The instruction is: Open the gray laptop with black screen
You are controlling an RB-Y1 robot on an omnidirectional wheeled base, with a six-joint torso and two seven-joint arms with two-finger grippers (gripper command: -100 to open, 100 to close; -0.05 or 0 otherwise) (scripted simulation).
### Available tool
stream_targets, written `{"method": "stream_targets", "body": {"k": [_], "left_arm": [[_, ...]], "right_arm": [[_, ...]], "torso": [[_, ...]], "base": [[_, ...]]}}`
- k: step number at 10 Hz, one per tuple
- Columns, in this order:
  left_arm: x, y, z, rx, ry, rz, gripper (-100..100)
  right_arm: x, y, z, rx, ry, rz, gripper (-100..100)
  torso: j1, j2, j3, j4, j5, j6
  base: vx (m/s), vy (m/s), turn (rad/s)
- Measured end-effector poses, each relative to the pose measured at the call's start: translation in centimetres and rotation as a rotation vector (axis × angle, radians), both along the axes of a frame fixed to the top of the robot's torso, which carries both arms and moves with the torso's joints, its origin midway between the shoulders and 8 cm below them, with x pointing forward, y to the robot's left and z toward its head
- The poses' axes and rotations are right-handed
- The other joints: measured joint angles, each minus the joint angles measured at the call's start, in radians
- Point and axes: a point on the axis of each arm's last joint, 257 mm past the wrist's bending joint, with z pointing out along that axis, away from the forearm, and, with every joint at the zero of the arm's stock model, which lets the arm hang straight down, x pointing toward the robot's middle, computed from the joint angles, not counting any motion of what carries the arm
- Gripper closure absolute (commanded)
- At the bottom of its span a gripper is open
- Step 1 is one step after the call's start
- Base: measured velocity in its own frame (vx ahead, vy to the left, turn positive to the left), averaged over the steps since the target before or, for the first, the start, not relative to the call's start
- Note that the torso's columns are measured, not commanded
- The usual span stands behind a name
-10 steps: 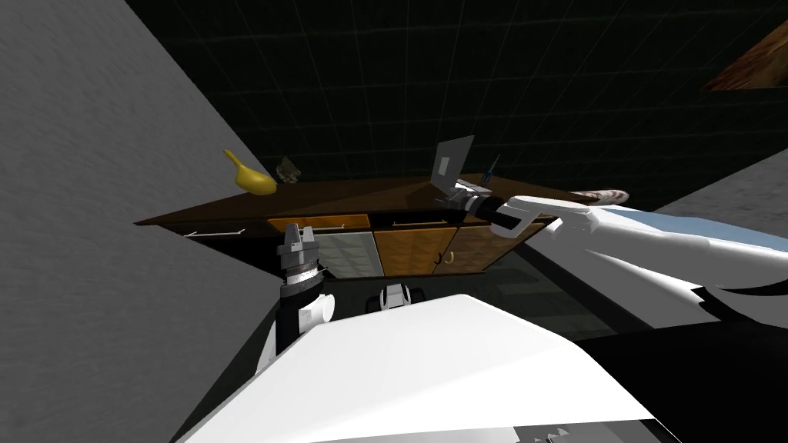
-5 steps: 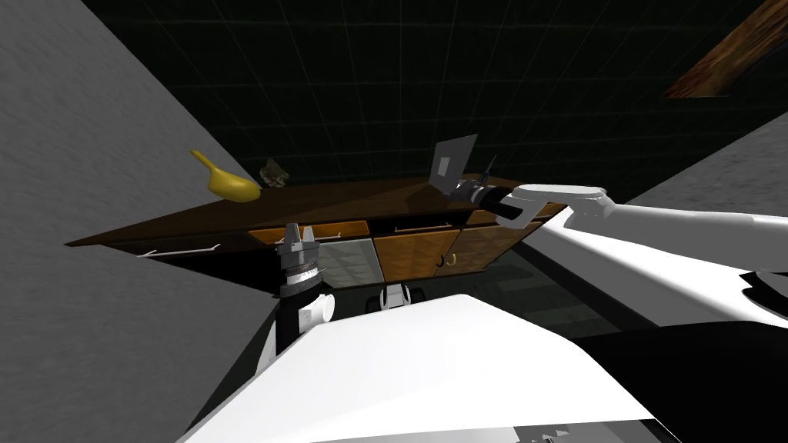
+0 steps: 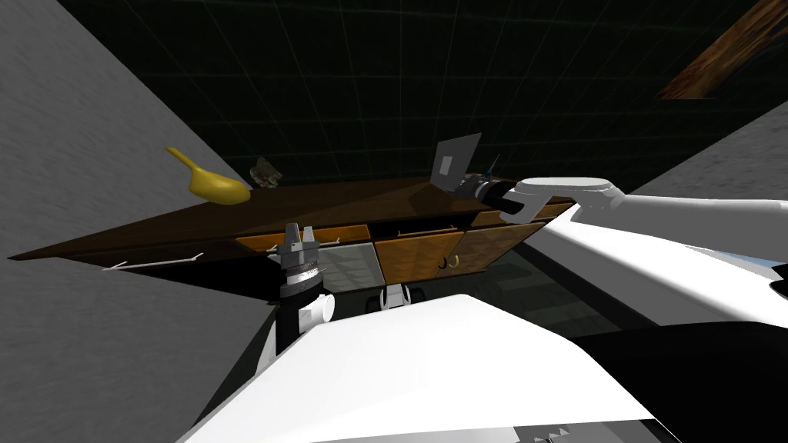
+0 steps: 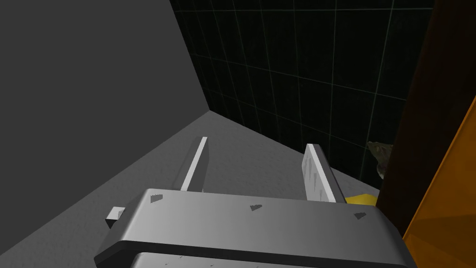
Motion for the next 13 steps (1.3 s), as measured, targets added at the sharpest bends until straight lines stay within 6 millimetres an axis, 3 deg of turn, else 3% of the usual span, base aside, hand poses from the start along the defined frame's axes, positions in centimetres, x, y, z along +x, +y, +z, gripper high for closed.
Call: {"method": "stream_targets", "body": {"k": [9,10,13], "left_arm": [[0.0,0.0,0.0,0.0,0.0,0.0,0],[0.0,0.0,0.0,0.0,0.0,0.0,0],[0.0,0.0,0.0,0.0,0.0,0.0,0]], "right_arm": [[0.7,-1.5,1.1,0.357,-0.016,-0.026,100],[0.7,-1.5,1.1,0.365,-0.016,-0.025,-100],[0.7,-3.6,1.7,0.308,-0.015,-0.092,-100]], "torso": [[0.002,-0.003,-0.002,-0.001,0.001,0.0],[0.002,-0.003,-0.002,-0.001,0.001,0.0],[0.004,-0.004,-0.002,-0.001,0.002,0.0]], "base": [[-0.02,-0.023,0.029],[-0.007,0.038,0.046],[0.005,0.07,0.038]]}}
